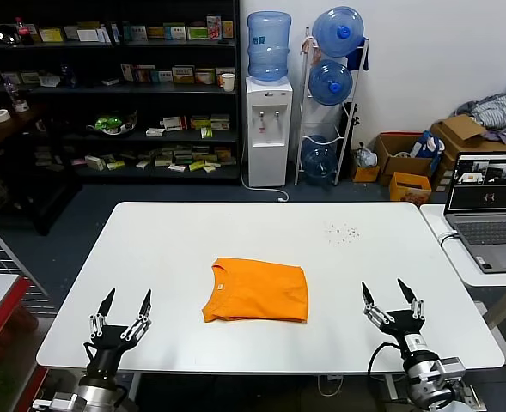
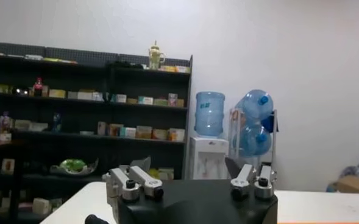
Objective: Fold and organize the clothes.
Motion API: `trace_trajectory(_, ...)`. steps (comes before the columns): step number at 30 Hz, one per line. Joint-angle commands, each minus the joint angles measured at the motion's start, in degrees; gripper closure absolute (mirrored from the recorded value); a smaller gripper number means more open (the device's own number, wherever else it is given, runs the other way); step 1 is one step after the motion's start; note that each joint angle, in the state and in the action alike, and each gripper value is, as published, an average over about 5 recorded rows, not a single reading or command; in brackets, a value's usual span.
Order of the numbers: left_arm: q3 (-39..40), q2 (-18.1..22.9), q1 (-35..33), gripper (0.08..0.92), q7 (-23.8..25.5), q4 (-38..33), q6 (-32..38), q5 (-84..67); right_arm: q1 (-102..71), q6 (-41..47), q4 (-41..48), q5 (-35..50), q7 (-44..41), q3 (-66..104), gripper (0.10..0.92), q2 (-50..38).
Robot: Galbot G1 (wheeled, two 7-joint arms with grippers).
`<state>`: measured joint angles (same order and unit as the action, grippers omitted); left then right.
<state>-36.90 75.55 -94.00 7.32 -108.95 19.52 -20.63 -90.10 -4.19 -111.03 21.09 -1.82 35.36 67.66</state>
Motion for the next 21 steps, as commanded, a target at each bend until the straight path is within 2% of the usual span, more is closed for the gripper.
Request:
trace_trajectory(1,-1.1,0.7,-2.1,0.177,1.2,-0.3,1.0,1.9,-1.4,-2.1,0.6,-0.9,-0.2,1.4,0.203,1.4)
trace_trajectory(21,-0.5,1.4,-1.9,0.177,0.4,-0.2,1.0,1.7,-1.0,-1.8,0.9,0.4,-1.0,0.8,0.203,1.6)
